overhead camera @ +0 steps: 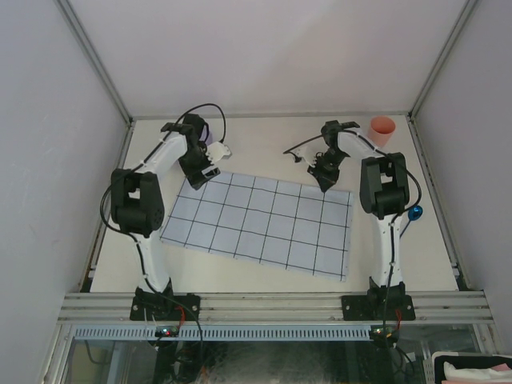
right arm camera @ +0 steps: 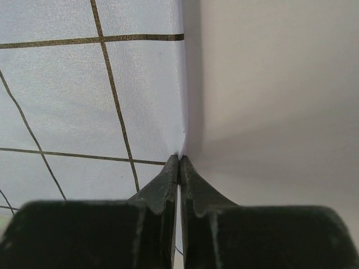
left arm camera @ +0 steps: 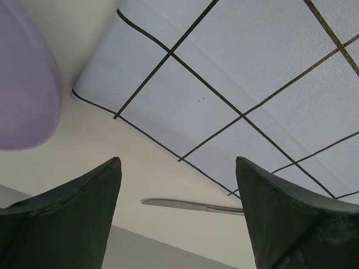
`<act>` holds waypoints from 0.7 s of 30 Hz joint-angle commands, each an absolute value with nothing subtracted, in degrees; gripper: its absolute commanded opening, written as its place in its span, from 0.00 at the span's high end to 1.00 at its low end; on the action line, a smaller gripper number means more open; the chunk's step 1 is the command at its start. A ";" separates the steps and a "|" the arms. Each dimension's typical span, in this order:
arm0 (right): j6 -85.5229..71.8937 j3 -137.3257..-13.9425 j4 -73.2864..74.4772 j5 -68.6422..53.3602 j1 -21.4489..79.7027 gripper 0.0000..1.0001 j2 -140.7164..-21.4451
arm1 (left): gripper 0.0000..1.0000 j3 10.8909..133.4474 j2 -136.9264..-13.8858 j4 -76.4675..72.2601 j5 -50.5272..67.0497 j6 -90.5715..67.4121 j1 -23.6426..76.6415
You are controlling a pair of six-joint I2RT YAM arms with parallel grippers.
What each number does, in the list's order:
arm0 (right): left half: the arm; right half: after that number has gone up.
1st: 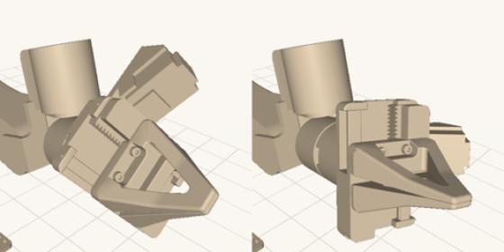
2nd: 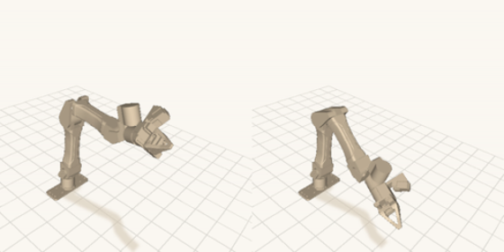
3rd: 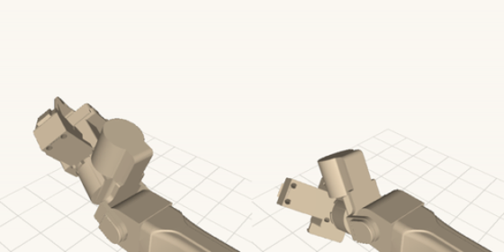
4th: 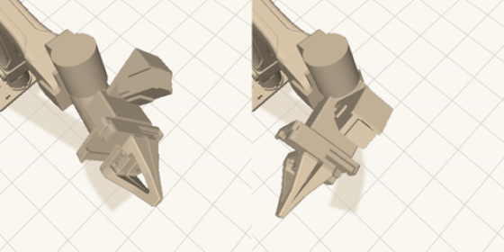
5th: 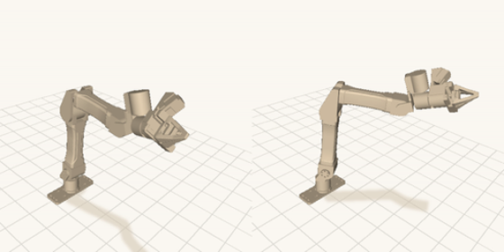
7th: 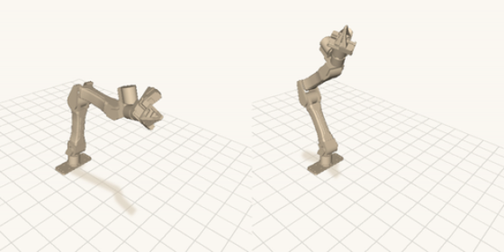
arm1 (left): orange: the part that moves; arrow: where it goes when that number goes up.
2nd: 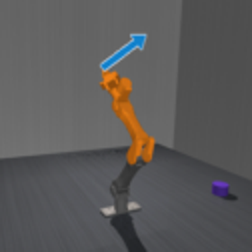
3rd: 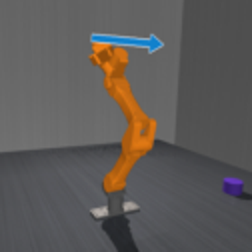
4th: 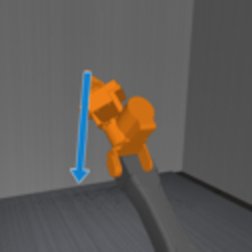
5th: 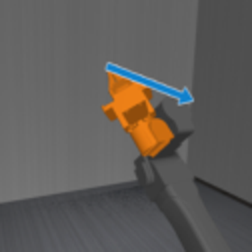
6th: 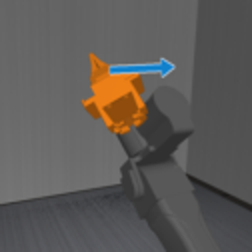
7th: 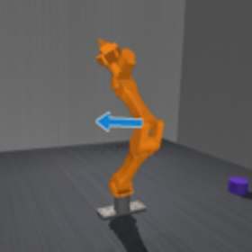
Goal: Set the dinner table for one person
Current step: Flatten out the napkin at the center of the board.
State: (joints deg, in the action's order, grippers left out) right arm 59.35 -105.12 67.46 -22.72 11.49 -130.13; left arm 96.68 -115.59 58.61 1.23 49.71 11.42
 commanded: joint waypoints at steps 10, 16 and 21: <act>63.21 -120.29 72.97 -11.78 11.91 1.00 -137.69 | 0.14 90.17 -105.15 57.24 1.32 49.16 10.92; 62.24 -122.52 70.00 -11.28 12.19 1.00 -138.61 | 0.13 87.56 -102.31 55.99 1.48 48.21 10.91; 64.65 -123.16 69.47 -8.80 12.90 1.00 -139.42 | 0.13 86.40 -100.79 55.85 2.23 47.50 10.96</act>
State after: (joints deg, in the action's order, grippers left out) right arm 62.02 -120.73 71.26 -11.92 12.43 -138.43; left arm 87.35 -104.77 57.10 1.28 48.73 11.42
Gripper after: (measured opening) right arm 0.002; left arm 0.867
